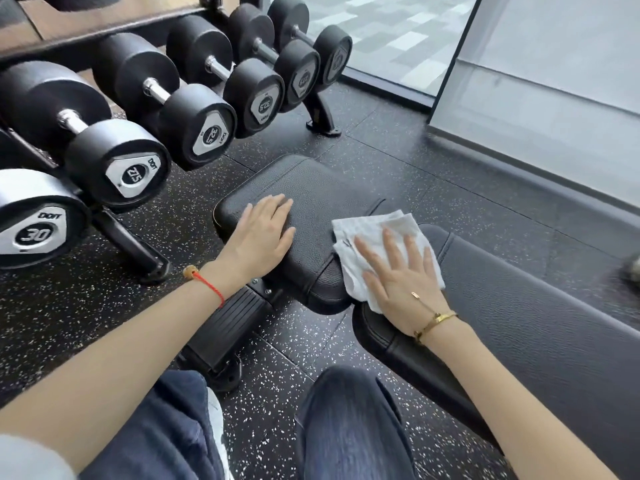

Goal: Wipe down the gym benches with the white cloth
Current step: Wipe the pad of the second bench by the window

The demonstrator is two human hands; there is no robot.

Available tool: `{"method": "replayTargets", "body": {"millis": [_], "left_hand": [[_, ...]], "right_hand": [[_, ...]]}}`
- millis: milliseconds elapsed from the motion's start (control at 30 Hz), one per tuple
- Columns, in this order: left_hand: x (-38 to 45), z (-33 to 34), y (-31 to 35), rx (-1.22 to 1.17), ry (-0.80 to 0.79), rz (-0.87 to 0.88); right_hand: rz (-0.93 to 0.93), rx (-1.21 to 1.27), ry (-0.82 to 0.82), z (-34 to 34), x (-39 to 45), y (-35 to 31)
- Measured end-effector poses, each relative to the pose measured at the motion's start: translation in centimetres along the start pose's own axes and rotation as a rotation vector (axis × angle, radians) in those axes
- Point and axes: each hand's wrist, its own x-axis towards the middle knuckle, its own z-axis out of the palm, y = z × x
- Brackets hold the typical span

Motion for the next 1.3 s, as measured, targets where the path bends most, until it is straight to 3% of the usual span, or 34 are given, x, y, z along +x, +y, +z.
{"method": "replayTargets", "body": {"millis": [100, 333, 500, 600, 867, 1100, 1300], "left_hand": [[0.4, 0.7, 1.3, 0.015, -0.033, 0.049], [0.7, 1.2, 2.0, 0.028, -0.064, 0.038], [1.0, 0.7, 0.7, 0.029, -0.038, 0.008], [1.0, 0.2, -0.7, 0.023, -0.043, -0.057], [0.6, -0.6, -3.3, 0.027, -0.034, -0.157], [-0.1, -0.5, -5.0, 0.039, -0.034, -0.172], [-0.4, -0.4, -5.4, 0.039, -0.052, -0.143]], "right_hand": [[0.068, -0.027, -0.019, -0.3, -1.3, 1.7], [0.264, -0.024, -0.101, -2.3, 6.3, 3.7], [0.073, -0.012, 0.038, -0.9, 1.1, 2.9], [-0.060, 0.007, 0.032, -0.2, -1.2, 1.5], [-0.136, 0.066, -0.016, -0.7, 7.7, -3.9], [-0.389, 0.025, 0.035, 1.2, 2.2, -5.4], [-0.144, 0.062, -0.035, -0.8, 10.4, -4.7]]}}
